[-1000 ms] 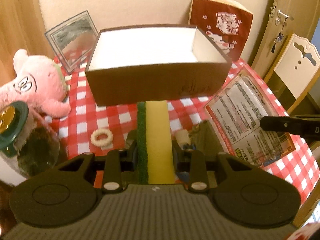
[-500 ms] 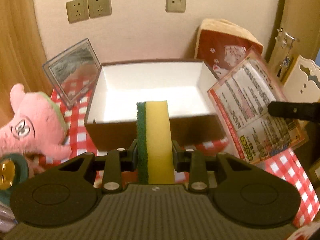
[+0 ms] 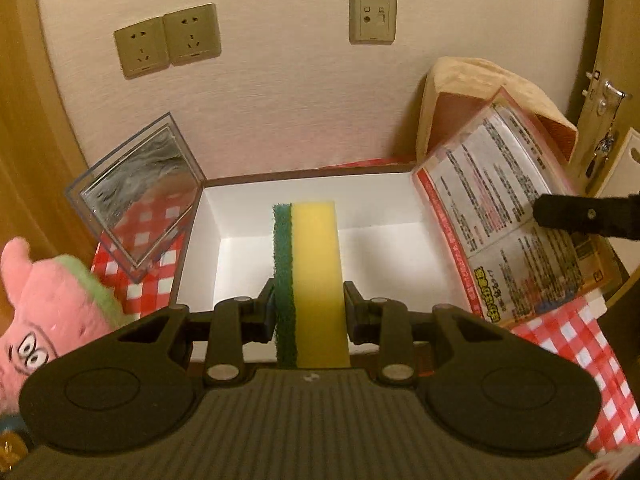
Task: Organize soft objects
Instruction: 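Carry the sponge and packaged cloth with both grippers over the brown box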
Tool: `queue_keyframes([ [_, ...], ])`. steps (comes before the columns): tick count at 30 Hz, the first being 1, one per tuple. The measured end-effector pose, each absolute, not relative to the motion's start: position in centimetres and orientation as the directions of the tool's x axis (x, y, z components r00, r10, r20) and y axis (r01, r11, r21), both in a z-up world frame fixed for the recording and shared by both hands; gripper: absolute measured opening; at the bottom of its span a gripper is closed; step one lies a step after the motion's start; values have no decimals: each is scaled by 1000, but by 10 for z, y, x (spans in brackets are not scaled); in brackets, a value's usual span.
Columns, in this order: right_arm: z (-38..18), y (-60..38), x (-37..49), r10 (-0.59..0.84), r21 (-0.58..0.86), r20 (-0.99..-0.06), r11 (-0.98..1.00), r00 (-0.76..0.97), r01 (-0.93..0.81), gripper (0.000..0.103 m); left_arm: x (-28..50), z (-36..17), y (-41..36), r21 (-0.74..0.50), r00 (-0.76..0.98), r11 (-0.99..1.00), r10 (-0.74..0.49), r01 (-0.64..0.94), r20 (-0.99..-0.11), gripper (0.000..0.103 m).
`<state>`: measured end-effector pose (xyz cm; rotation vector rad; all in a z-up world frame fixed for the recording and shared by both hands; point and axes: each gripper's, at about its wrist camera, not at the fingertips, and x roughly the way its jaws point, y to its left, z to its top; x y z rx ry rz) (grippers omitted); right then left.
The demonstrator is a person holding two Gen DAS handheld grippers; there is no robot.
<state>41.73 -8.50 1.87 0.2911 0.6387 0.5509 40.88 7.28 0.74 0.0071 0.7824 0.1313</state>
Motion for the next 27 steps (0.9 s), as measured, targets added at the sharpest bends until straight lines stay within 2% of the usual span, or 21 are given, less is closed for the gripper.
queue_keyframes([
  [13,-17,-76,493,534,427,-547,840,645,-334,2,475,-25,81,87,646,990,141,-115,-750,30],
  [24,-49,-71,524,531,461,-586,840,612,-286,2,508,-50,86,91,602,990,140,-112,-786,31],
  [26,-53,-72,529,548,494,-576,825,607,-275,2,511,-52,87,83,602,991,132,-109,-787,38],
  [27,-55,-73,532,557,514,-569,815,605,-267,2,513,-53,88,83,599,990,135,-114,-789,48],
])
